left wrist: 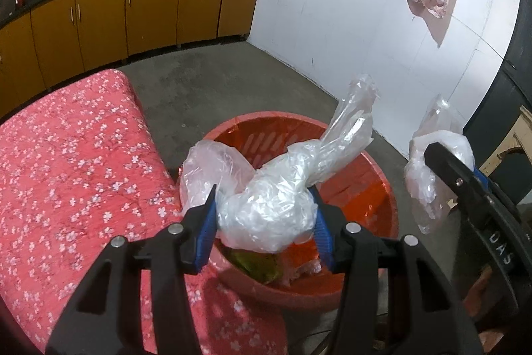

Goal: Collect trash
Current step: 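Carry both clear bags over the basket and open both tools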

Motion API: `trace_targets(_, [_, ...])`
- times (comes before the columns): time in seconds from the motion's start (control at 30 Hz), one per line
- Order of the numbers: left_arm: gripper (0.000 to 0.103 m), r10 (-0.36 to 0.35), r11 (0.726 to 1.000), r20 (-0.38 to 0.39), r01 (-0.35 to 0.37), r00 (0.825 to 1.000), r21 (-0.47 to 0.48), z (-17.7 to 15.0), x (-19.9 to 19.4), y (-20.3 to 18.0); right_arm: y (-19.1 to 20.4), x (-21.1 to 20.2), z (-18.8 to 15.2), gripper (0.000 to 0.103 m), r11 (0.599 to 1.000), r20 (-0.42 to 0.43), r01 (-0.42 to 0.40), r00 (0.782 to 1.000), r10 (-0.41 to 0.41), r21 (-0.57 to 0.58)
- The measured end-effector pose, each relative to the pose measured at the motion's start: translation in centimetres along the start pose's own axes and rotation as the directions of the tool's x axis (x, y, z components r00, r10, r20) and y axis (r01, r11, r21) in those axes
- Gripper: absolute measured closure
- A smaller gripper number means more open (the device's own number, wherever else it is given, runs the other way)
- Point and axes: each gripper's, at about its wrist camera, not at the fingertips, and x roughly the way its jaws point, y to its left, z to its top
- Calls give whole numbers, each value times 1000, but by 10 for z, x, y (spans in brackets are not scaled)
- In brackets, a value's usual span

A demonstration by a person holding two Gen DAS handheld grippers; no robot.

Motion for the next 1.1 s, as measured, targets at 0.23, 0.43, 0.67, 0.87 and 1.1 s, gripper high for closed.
trace_targets(0.23, [51, -25, 1000, -24, 25, 999, -16, 2, 23, 4, -4, 18, 5, 57, 998, -15, -44, 999, 45, 39])
trace_targets(0.43, [41, -44, 999, -50, 42, 998, -28, -1, 35, 10, -13, 23, 6, 41, 994, -10, -59, 998, 60, 90])
trace_targets(0.67, [30, -41, 998, -61, 38, 997, -54, -4, 35, 21, -15, 9, 4, 26, 994, 17, -39, 999, 37, 101])
trace_targets(0.87, [17, 1, 998, 1, -1, 1000, -64, -11, -4, 38, -8, -27, -1, 8, 998, 86, 19, 996, -25, 62])
trace_targets(1.1, [4, 160, 987, 172, -161, 972, -9, -48, -98, 50, 21, -84, -18, 2, 999, 131, 28, 991, -26, -17])
